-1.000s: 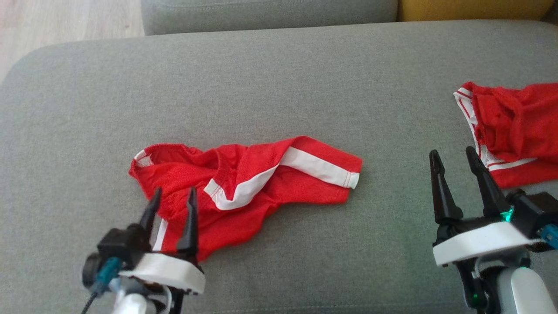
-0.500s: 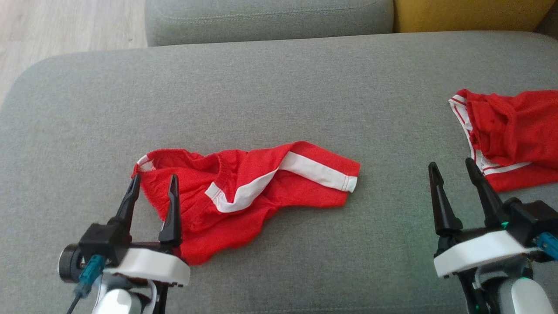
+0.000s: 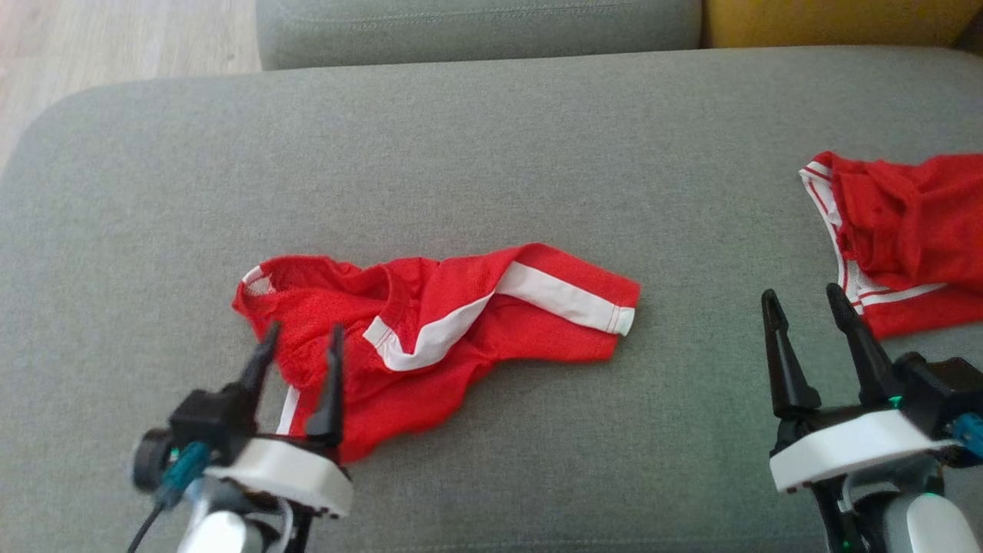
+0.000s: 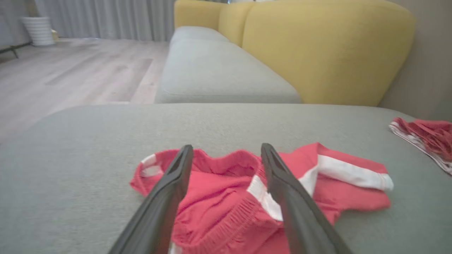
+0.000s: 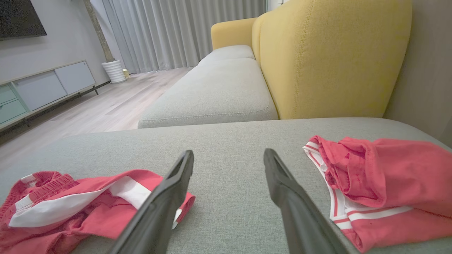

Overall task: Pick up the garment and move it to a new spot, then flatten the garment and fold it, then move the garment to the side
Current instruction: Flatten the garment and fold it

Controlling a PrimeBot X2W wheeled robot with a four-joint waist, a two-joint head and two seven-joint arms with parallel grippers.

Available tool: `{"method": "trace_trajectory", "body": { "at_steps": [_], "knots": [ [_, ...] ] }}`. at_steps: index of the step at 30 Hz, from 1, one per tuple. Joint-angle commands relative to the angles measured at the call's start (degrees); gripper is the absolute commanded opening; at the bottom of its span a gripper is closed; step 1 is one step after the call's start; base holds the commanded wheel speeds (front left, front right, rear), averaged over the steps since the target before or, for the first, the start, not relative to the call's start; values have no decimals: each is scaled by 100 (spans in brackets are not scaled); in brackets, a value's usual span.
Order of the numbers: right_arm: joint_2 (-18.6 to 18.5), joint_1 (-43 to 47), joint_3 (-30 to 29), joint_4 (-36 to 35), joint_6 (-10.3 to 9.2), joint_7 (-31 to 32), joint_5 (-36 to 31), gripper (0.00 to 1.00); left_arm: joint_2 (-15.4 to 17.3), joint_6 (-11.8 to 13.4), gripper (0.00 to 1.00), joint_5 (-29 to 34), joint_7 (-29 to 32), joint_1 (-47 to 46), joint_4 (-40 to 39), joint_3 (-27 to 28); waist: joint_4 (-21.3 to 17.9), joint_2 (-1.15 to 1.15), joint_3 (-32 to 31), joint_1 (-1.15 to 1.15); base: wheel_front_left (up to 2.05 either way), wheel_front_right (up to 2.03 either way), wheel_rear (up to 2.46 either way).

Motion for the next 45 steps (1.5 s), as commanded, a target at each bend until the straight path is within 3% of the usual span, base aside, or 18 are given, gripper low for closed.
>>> {"method": "trace_trajectory", "body": {
  "at_steps": [1,7,10,17,18,19,20,21,27,41,42,43,44,45],
  "knots": [
    [-26,-169,109,-217,-5,11,26,100,89,-65,100,-29,32,-337,-146,157,18,0,33,0,0,0,0],
    [-26,-278,210,-188,-5,17,24,100,-8,-779,100,-549,1019,-952,421,-240,7,0,221,0,0,0,0],
    [-26,-337,247,-143,-5,-5,45,100,14,-970,100,-724,1359,-1273,820,-268,-45,0,346,0,0,0,0],
    [-26,-408,242,-59,-5,-40,68,100,93,-1159,100,-963,1770,-1576,1393,-247,-123,0,479,0,0,0,0],
    [-26,-413,235,-44,-5,-45,75,100,96,-1194,92,-1001,1794,-1583,1416,-249,-131,0,486,0,0,0,0],
    [-26,-418,230,-28,-5,-49,81,100,94,-1220,45,-1041,1799,-1586,1424,-241,-137,0,495,0,0,0,0],
    [-26,-422,228,-7,-5,-52,92,100,102,-1230,17,-1055,1794,-1589,1424,-237,-138,0,503,0,0,0,0],
    [-26,-427,236,20,-5,-53,115,100,111,-1241,0,-1065,1798,-1583,1421,-241,-138,0,508,0,0,0,0],
    [-26,-545,416,382,-5,62,200,100,135,-1235,0,-1057,1703,-1591,1252,-246,-48,0,547,0,0,0,0],
    [-26,-1466,1284,2230,-5,127,703,100,-12,-1267,0,-959,1476,-1844,1029,-408,411,0,769,0,0,0,0],
    [-26,-1519,1326,2328,-5,121,743,68,-20,-1267,0,-957,1448,-1850,1030,-412,424,0,774,0,0,0,0],
    [-26,-1567,1364,2412,-5,121,787,15,-27,-1269,0,-959,1418,-1853,1028,-413,434,0,783,0,0,0,0],
    [-26,-1614,1389,2469,-5,96,826,0,-29,-1274,0,-962,1390,-1855,1024,-413,443,0,789,0,0,0,0],
    [-26,-1652,1404,2517,-5,87,877,0,-25,-1273,0,-959,1343,-1859,1007,-403,449,0,795,0,0,0,0]
  ]
}}
